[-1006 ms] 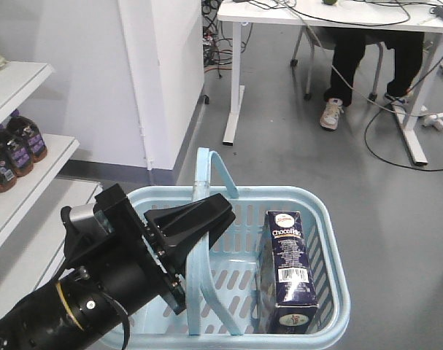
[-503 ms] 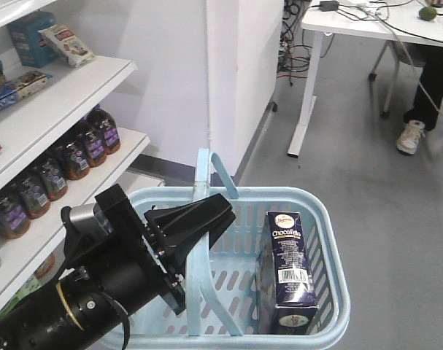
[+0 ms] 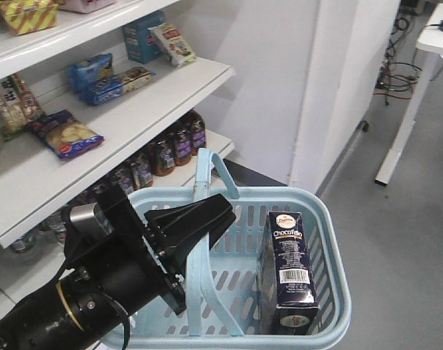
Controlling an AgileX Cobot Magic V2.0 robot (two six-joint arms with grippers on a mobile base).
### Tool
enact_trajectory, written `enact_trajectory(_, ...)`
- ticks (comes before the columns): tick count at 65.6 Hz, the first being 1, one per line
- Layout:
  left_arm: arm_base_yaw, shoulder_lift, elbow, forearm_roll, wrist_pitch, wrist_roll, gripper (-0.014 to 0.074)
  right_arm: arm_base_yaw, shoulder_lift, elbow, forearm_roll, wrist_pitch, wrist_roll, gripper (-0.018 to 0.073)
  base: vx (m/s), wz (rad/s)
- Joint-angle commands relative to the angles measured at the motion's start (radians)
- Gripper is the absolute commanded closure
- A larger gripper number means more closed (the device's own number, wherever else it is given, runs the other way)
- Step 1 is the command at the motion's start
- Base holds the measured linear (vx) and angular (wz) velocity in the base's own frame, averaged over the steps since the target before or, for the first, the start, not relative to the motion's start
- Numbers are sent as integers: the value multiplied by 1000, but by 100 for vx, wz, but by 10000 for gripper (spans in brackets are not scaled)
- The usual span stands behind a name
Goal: Left arm holds basket, right arm returns cookies
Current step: 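Turn the base toward the snack shelves with the basket held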
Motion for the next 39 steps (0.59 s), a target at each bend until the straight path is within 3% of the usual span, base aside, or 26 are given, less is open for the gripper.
enact_trajectory(1, -7, -35, -32, -12, -130, 3, 596, 3, -10, 17, -6, -73, -8, 566, 14, 54)
enact_trajectory(39, -7, -35, -32, -12, -130, 3, 596, 3, -10, 17, -6, -73, -8, 566, 15, 57)
